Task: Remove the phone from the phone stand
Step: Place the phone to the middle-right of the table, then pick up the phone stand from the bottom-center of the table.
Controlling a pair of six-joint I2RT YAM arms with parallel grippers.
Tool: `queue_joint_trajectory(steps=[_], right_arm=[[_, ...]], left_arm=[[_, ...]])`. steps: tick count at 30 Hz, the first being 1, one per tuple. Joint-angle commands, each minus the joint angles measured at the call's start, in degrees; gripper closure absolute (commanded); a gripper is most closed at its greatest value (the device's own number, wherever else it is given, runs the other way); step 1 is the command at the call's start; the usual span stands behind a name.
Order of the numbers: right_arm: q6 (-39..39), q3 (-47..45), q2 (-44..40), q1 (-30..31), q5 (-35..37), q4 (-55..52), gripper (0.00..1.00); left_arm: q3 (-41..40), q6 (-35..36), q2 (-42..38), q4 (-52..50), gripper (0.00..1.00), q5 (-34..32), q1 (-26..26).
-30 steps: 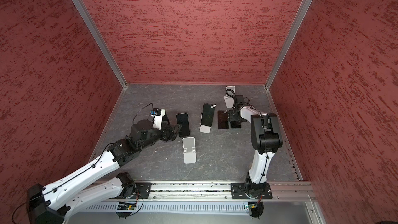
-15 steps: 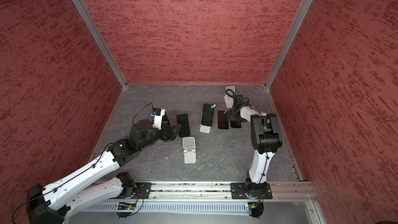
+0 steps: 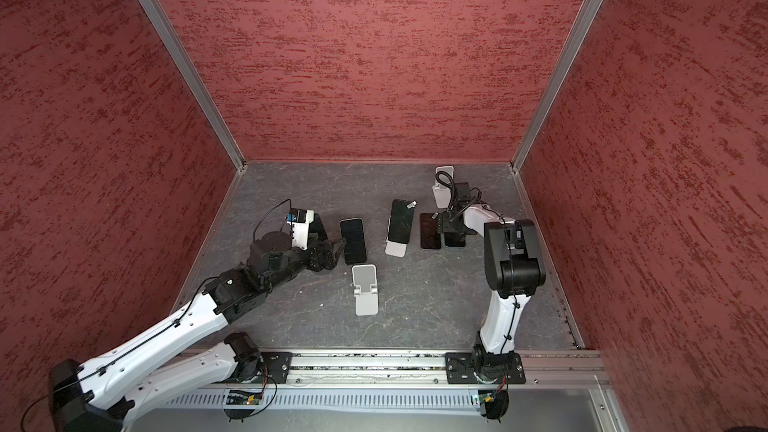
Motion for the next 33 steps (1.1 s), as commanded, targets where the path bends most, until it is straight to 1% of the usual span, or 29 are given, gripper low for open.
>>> queue_joint_trajectory(steps=[1,10,18,21,26,29,33], right_arm=[[0.8,1.4,-3.4,0.4,-0.2,-0.1,0.13],[1.0,1.0,-8.2,0.5,-0.5,-0.6,0.11],[3.0,-3.6,-15.5,0.9,-2.5,1.5,0.1],[3.5,-5.7,-18.4,1.5,-3.4,2.1,0.1],[3.8,-8.4,-22.0,2.7,-4.3,2.5,0.08],[4.0,-10.2,-24.1,3.3,-5.5,3.4,0.07],[3.9,-12.4,-26.9,3.7,-6.8,4.8,0.04]], left_arm=[[3.1,-0.7,1.2,-4.2,0.01,-2.0,-0.2],[6.0,-0.2,4.8,-6.4,0.01,-3.6,-2.4],[10.0,0.7,9.0,-10.2,0.01,-11.0,-9.2],[11.5,0.4,11.2,-11.7,0.0,-14.9,-12.2],[13.2,-1.7,13.6,-13.0,0.0,-18.0,-15.1],[14.2,-3.6,15.0,-14.2,0.01,-18.8,-16.3],[16.2,-6.6,17.3,-17.1,0.01,-21.4,-18.9]])
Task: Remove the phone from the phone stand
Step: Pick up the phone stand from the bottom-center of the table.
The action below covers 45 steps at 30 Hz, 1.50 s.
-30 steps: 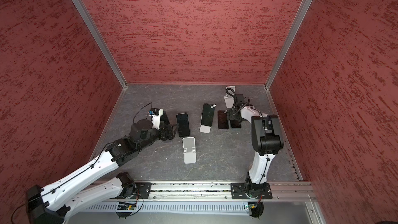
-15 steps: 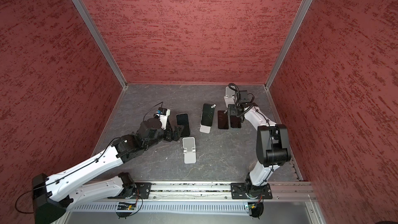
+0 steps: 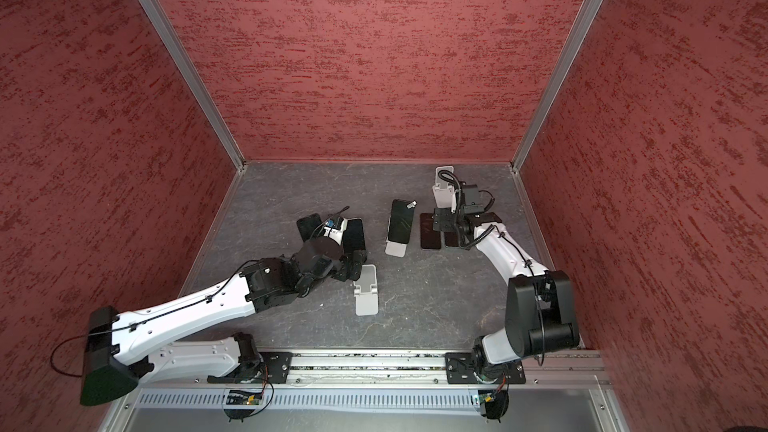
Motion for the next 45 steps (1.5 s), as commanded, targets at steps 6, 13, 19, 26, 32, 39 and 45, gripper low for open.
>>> queue_joint_trajectory(steps=[6,13,19,26,32,39,45], right_arm=[[0.5,-2.8,-4.5,0.4,-3.9,3.7,0.01],[0.8,-4.3,-6.5,0.4,-5.1,4.7,0.01],[1.1,-4.7,-7.6,0.4,-5.3,5.4,0.01],[1.2,-5.7,-8.8,0.4,-3.9,5.4,0.01],[1.5,-6.2,-9.6,0.5,-3.9,5.9,0.01],[1.5,-6.5,-9.7,0.5,-3.6,6.0,0.01],[1.6,-6.9,-10.3,0.5,-3.9,6.3,0.01]], left_arm=[[4.0,-7.5,4.5,-5.8,0.01,-5.4,-3.9],[5.3,-14.3,7.7,-9.1,0.01,-5.8,-5.7],[8.3,-19.2,12.3,-13.5,0.0,-7.7,-7.5],[10.5,-21.8,17.4,-14.5,0.01,-7.2,-9.0],[10.9,-27.4,20.4,-15.6,0.0,-9.4,-9.2],[12.2,-32.6,23.3,-17.4,0.01,-11.6,-9.2],[9.2,-32.1,22.3,-10.8,0.0,-10.7,-8.8]])
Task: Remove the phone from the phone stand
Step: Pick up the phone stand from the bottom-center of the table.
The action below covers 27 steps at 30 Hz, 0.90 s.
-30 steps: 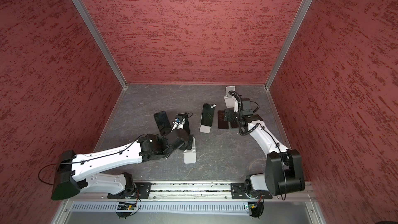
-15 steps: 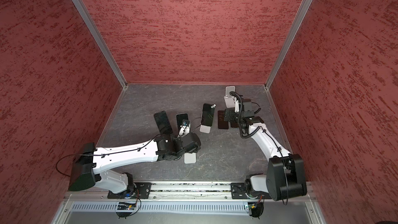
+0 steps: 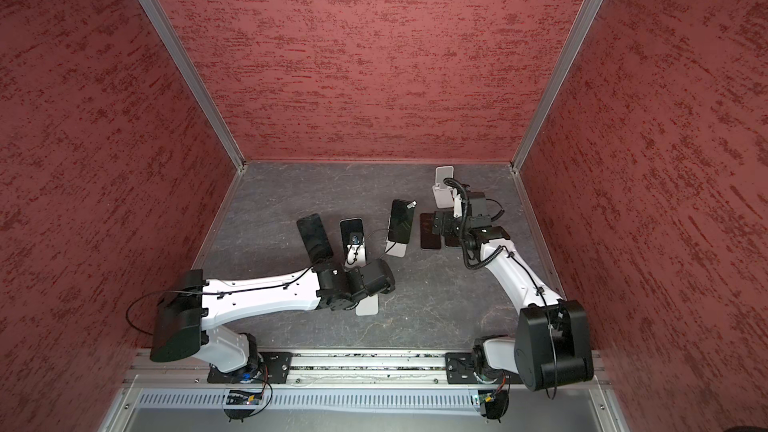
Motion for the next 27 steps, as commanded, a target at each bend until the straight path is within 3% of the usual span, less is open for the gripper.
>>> queue_joint_trajectory(steps=[1,27], right_arm=[[0.5,-0.7,-1.6,0.2,0.3,1.6,0.01],[0.6,-1.1,-1.8,0.3,-0.8,2.1,0.01]], left_arm=[[-1.3,-1.0,-0.5,3.5,0.0,-0.7,0.4],[-2.3,-2.1,4.1,5.4,0.11,2.0,2.5]])
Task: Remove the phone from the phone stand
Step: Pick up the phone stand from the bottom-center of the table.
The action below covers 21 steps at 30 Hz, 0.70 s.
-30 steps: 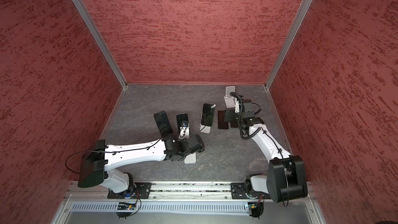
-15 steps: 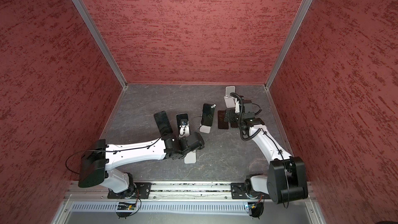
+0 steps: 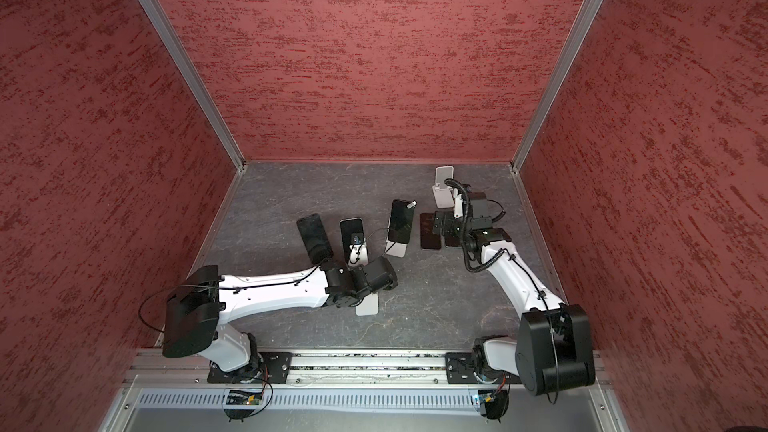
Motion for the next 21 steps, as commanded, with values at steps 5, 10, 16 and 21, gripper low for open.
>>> queue_joint_trajectory(steps=[5,10,16,21], right_arm=[[0.4,-0.4,-0.5,0.2,-0.8,1.5,0.01],[0.4,-0.4,-0.3,0.2,-0.8,1.5,0.01],[0.4,-0.4,-0.5,0.2,-1.0,1.5,0.01],[0.2,-0.4,-0.6,0.2,-0.9,1.2,0.01]], left_arm=[[-0.5,-0.8,1.5,0.8,0.17,0.9,0.8],[-0.6,-0.6,2.0,1.1,0.22,1.3,0.9],[-0.6,-0.6,2.4,1.4,0.28,1.6,1.0],[-0.9,-0.5,2.3,1.7,0.34,1.6,1.0]])
